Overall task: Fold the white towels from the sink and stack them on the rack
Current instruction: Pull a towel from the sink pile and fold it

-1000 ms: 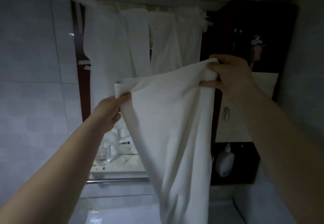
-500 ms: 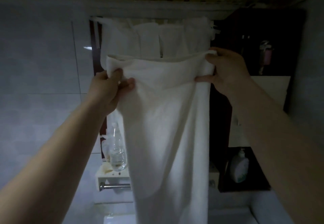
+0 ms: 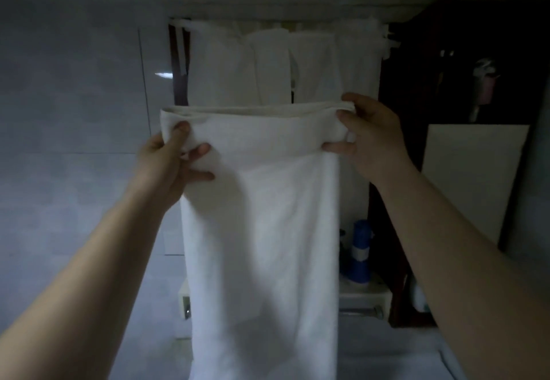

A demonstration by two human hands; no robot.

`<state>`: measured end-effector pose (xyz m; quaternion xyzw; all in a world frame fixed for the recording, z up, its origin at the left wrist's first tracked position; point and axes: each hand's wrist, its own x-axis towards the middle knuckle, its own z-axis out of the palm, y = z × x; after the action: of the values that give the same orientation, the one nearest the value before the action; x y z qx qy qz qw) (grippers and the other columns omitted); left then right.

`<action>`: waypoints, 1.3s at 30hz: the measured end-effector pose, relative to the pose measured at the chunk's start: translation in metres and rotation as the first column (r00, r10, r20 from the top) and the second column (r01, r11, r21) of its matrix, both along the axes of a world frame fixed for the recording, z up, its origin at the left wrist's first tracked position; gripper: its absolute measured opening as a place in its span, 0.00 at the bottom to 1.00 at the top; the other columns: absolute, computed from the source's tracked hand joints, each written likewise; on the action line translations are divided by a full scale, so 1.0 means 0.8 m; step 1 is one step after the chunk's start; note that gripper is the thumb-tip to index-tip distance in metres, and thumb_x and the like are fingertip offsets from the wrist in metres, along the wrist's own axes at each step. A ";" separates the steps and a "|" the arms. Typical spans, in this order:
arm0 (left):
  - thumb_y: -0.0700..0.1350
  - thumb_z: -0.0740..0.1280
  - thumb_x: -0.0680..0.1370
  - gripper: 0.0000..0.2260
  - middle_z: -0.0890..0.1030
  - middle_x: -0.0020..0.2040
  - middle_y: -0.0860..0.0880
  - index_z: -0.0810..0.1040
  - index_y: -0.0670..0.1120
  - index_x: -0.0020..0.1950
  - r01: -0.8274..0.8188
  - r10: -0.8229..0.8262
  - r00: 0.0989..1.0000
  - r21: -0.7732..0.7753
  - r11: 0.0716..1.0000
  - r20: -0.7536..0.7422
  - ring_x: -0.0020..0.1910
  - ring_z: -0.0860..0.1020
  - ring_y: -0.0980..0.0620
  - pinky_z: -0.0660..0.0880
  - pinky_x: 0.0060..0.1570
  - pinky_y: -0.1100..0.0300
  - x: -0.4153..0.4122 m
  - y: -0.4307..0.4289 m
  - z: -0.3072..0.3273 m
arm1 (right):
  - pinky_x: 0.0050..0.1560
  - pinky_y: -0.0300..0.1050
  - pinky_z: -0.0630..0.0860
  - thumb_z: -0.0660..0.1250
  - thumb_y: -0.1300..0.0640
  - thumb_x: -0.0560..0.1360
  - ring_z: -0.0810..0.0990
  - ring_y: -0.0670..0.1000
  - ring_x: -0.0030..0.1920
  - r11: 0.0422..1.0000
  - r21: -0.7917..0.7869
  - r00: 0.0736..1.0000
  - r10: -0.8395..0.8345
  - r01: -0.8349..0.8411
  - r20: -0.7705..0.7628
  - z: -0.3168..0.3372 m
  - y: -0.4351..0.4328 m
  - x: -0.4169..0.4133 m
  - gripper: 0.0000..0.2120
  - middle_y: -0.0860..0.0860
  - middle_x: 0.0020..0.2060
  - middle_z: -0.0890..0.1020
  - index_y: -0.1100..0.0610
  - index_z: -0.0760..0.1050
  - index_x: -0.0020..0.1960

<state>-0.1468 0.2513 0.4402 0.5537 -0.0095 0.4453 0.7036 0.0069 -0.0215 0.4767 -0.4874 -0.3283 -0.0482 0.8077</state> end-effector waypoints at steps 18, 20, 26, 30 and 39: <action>0.46 0.68 0.79 0.06 0.82 0.43 0.48 0.79 0.47 0.54 0.003 0.011 0.989 -0.093 0.996 0.150 0.40 0.83 0.50 0.76 0.51 0.30 0.017 0.063 0.023 | 0.46 0.67 0.80 0.68 0.65 0.78 0.83 0.44 0.47 0.975 0.067 0.973 -0.218 0.213 0.080 0.016 0.091 -0.020 0.14 0.49 0.51 0.82 0.56 0.77 0.62; 0.47 0.68 0.79 0.07 0.81 0.48 0.47 0.78 0.48 0.56 0.010 0.001 0.996 -0.123 0.992 0.089 0.43 0.84 0.51 0.77 0.51 0.30 0.016 0.070 0.012 | 0.46 0.65 0.82 0.68 0.63 0.78 0.82 0.43 0.49 0.972 0.018 0.970 -0.234 0.234 0.068 0.002 0.096 -0.026 0.14 0.46 0.51 0.82 0.53 0.78 0.61; 0.49 0.67 0.80 0.09 0.81 0.57 0.44 0.77 0.47 0.57 0.007 -0.012 0.998 -0.090 0.996 -0.056 0.52 0.85 0.49 0.79 0.46 0.30 0.001 0.067 -0.037 | 0.46 0.64 0.83 0.69 0.62 0.78 0.79 0.45 0.52 0.964 -0.084 0.967 -0.256 0.253 -0.020 -0.044 0.084 -0.038 0.11 0.47 0.54 0.79 0.49 0.78 0.57; 0.51 0.70 0.78 0.10 0.85 0.53 0.47 0.78 0.48 0.57 -0.042 0.042 0.994 0.009 0.999 -0.098 0.52 0.85 0.49 0.80 0.46 0.32 -0.025 0.046 -0.046 | 0.42 0.58 0.84 0.70 0.59 0.77 0.80 0.45 0.53 0.944 -0.117 0.951 -0.310 0.310 0.019 -0.053 0.065 -0.052 0.10 0.47 0.54 0.80 0.49 0.79 0.57; 0.58 0.68 0.74 0.14 0.80 0.30 0.51 0.79 0.48 0.41 -0.567 0.640 0.767 0.415 0.712 -0.048 0.28 0.79 0.57 0.77 0.31 0.57 -0.107 -0.012 -0.061 | 0.56 0.31 0.75 0.69 0.55 0.77 0.79 0.33 0.50 0.835 -0.174 0.825 -0.442 0.522 0.352 -0.077 -0.011 -0.103 0.13 0.38 0.50 0.80 0.54 0.81 0.61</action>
<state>-0.2320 0.2417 0.3915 0.6896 0.1538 0.5863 0.3963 -0.0752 -0.0299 0.4154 -0.6445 -0.3140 -0.2812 0.6379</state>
